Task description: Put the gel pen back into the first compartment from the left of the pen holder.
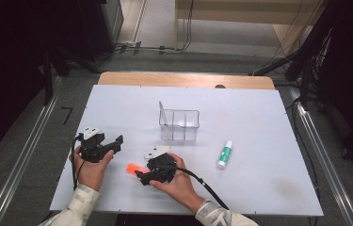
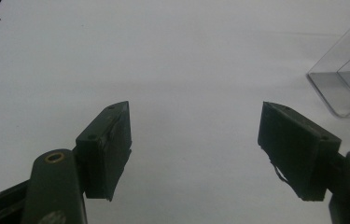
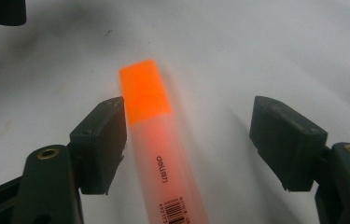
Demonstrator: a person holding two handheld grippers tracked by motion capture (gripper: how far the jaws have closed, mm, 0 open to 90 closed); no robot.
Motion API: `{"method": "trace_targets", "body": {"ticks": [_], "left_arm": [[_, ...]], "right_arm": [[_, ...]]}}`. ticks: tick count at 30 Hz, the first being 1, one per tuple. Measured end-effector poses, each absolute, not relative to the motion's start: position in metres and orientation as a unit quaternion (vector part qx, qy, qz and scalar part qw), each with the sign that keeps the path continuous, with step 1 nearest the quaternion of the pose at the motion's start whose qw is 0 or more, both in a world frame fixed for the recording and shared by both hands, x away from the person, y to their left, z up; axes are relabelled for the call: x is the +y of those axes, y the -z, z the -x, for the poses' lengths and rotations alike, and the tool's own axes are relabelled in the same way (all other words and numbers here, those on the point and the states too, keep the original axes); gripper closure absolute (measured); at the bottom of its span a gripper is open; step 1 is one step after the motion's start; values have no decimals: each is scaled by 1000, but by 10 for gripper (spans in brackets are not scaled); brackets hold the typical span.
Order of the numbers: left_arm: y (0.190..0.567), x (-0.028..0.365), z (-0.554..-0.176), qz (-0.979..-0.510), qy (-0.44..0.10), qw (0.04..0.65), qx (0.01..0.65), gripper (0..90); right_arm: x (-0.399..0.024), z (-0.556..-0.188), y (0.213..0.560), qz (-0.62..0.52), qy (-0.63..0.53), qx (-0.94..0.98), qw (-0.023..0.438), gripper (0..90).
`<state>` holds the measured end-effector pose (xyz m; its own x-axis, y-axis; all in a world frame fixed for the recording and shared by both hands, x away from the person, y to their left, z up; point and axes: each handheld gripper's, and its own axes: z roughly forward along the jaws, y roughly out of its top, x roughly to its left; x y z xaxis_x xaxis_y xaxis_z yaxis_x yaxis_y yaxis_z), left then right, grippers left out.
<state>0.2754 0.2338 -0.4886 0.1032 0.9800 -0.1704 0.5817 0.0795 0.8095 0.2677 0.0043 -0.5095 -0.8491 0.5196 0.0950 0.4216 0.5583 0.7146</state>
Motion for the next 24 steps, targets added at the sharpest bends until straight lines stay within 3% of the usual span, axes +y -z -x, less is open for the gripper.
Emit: {"method": "trace_targets", "body": {"ticks": [24], "left_arm": [[489,234,-275,-631,-252,393,620,260]], "right_arm": [[12,-261,515,-250,-380,886,91,324]]}}
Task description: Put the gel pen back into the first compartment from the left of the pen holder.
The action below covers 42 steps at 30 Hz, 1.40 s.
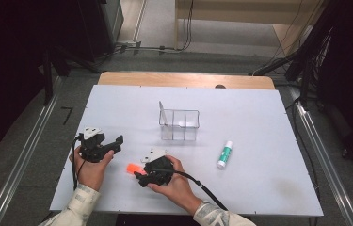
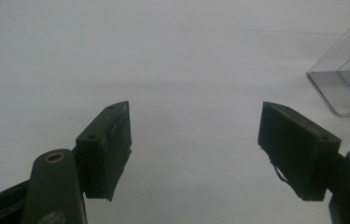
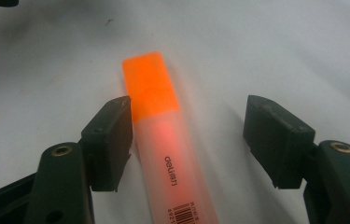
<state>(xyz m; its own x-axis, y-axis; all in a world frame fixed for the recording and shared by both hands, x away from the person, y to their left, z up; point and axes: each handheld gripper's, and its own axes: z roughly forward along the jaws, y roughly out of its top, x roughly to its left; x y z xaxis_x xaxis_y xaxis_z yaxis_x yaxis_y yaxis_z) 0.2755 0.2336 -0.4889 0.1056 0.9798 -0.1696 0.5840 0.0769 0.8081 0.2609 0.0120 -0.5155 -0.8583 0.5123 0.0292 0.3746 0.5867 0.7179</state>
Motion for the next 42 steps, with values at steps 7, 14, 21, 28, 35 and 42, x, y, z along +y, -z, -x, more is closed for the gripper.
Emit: {"method": "trace_targets", "body": {"ticks": [7,14,21,28,35,42], "left_arm": [[489,234,-275,-631,-252,393,620,260],[489,233,-276,-631,-251,393,620,260],[489,233,-276,-631,-251,393,620,260],[489,233,-276,-630,-252,393,620,260],[489,233,-276,-631,-251,393,620,260],[489,233,-276,-632,-251,393,619,260]], "right_arm": [[14,-258,516,-243,-378,888,100,381],[14,-258,516,-240,-380,888,100,487],[13,-258,515,-235,-381,889,97,589],[13,-259,515,-235,-381,889,97,617],[12,-259,515,-232,-381,890,97,633],[12,-260,515,-234,-381,889,95,635]]}}
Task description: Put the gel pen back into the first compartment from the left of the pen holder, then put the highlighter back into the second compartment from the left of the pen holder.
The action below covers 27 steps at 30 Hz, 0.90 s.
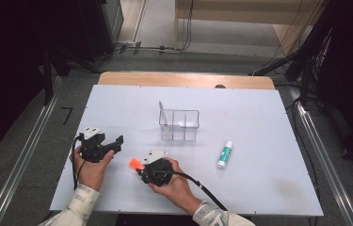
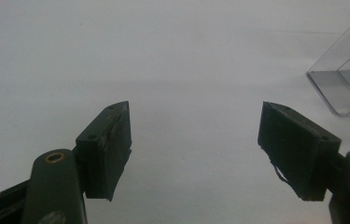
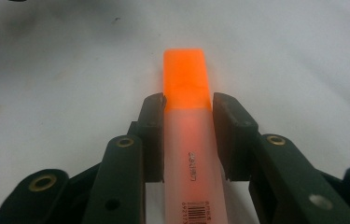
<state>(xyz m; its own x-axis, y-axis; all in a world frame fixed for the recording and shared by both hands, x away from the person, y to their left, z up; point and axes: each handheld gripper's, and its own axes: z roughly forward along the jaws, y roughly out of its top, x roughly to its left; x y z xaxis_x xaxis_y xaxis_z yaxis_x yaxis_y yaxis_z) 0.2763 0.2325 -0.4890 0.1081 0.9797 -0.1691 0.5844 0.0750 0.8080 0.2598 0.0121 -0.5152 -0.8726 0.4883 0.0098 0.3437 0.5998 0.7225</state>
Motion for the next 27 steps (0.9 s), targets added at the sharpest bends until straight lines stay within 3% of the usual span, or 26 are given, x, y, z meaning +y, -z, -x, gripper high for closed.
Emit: {"method": "trace_targets", "body": {"ticks": [27], "left_arm": [[489,232,-277,-631,-252,394,619,260]], "right_arm": [[9,-260,514,-239,-387,886,96,645]]}}
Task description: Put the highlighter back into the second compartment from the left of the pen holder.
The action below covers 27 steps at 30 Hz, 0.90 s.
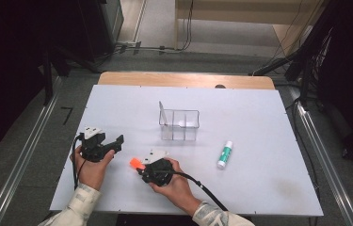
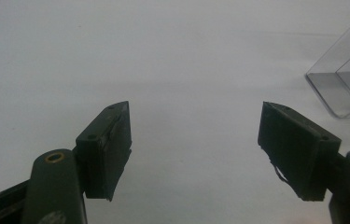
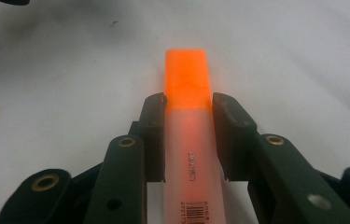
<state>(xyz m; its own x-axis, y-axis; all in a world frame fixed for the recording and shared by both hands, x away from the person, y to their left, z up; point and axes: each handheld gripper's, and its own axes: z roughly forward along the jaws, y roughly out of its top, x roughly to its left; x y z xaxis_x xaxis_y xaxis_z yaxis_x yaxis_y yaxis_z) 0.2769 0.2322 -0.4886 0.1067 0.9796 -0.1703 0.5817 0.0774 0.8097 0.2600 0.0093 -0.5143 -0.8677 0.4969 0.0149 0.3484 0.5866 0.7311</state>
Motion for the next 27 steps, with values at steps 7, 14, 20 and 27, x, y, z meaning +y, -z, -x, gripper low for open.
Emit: {"method": "trace_targets", "body": {"ticks": [7,14,20,27], "left_arm": [[489,232,-277,-631,-253,394,619,260],[489,232,-277,-631,-252,394,619,260],[489,232,-277,-632,-252,393,619,260],[489,232,-277,-631,-252,393,619,260]], "right_arm": [[4,-264,508,-246,-394,880,96,645],[-5,-270,499,-261,-405,871,99,645],[-12,-274,493,-269,-412,865,101,644],[-19,-277,484,-279,-426,855,104,644]]}}
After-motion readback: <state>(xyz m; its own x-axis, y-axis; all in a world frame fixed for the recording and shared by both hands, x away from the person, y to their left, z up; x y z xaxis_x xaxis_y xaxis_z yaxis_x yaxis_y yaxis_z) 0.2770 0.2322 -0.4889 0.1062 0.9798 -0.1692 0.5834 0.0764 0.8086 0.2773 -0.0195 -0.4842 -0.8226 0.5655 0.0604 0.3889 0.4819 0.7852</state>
